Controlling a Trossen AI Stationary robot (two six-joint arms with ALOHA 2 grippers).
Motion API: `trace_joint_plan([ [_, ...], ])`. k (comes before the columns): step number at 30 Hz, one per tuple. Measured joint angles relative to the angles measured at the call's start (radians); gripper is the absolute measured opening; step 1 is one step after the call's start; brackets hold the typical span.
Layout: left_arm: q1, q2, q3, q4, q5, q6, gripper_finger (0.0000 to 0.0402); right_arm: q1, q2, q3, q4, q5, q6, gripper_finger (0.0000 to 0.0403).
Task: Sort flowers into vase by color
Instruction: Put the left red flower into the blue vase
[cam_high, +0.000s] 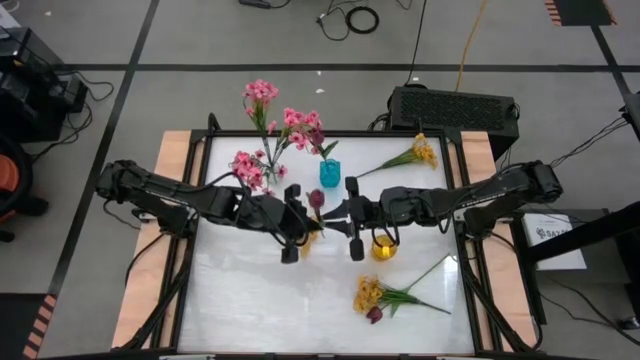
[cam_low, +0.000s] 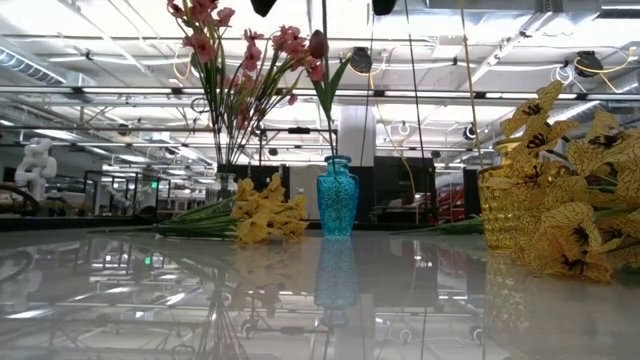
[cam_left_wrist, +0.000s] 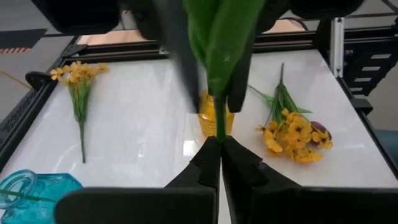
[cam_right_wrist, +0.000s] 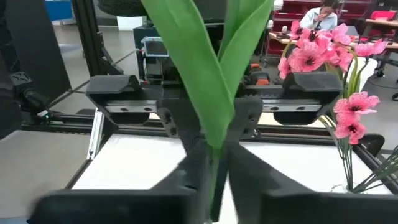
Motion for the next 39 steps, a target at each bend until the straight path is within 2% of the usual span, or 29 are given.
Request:
trace_joint_plan([
  [2,0.001,0.000,0.000,-0.001,-0.009,0.001,0.0011,0.000,0.000,0.000,0.000,0.001,-0.003,0.0011],
  [7,0.000,0.000,0.000,0.000,-0.041,-0.002,0.0034,-0.001,0.000,0.000,-0.003,0.003,-0.003,0.0007],
  [15,-0.026,-0.052,0.031,-0.144,-0.059,-0.067,0.0148,-0.013,-0.055,-0.001,-0.045,0.006,-0.015,0.0002],
  [19,-0.064,-0.085,0.034,-0.220,-0.061,-0.104,0.0181,-0.030,-0.112,-0.010,-0.071,0.006,-0.026,0.0001],
  [24,-0.123,-0.092,0.034,-0.278,-0.062,-0.124,0.0187,-0.124,-0.215,-0.079,-0.005,0.042,-0.024,0.0001],
  [29,-0.166,-0.093,0.034,-0.274,-0.104,-0.116,0.0187,-0.293,-0.292,-0.199,0.136,0.043,0.034,0.0000],
  [35,-0.173,-0.092,0.034,-0.274,-0.190,-0.098,0.0187,-0.447,-0.290,-0.336,0.338,0.018,0.126,0.0000],
  [39,-0.158,-0.082,0.032,-0.275,-0.200,-0.097,0.0187,-0.506,-0.262,-0.363,0.432,-0.046,0.185,0.0000],
])
